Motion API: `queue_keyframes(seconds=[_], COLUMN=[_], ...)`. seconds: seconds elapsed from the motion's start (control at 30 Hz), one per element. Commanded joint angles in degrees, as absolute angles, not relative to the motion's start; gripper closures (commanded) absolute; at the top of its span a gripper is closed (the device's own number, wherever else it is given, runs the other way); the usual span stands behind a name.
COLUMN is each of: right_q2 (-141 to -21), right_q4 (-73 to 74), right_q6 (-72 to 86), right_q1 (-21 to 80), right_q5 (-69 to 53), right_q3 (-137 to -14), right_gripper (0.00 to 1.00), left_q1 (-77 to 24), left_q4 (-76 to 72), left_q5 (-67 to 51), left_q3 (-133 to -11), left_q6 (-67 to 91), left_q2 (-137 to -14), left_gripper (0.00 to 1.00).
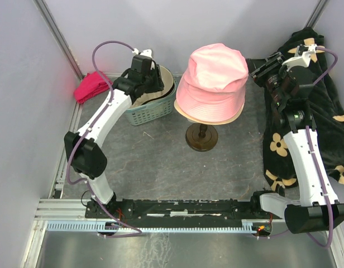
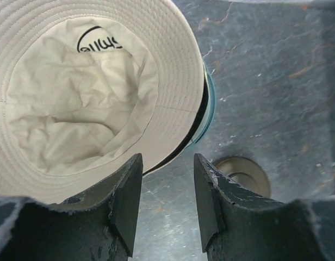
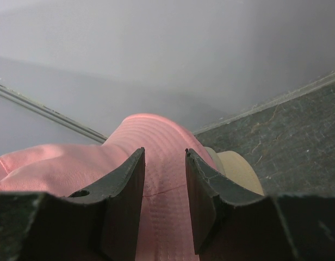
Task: Stack the hats
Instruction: Pick up the hat from the bin.
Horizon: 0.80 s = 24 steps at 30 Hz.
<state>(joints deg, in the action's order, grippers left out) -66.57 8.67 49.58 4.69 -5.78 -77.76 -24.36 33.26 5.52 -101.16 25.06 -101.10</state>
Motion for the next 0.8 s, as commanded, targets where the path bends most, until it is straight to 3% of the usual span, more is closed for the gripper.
queue_keyframes(seconds=[0.0, 0.77], right_q2=[-66.5, -65.6], right_q4=[7.3, 8.9], right_q6=[48.0, 45.4], right_q1=[5.1, 5.0], right_q5=[-5.8, -3.0], right_q3=[-79.5, -81.1], right_gripper=[0.56, 0.56], left_q1=[-26.0, -27.3], left_q4=[33.2, 31.3], left_q5=[10.3, 8.5], left_q3=[-100.9, -99.0], left_q6=[15.9, 13.1], left_q2=[-99.8, -103.9], left_gripper=[0.50, 0.49])
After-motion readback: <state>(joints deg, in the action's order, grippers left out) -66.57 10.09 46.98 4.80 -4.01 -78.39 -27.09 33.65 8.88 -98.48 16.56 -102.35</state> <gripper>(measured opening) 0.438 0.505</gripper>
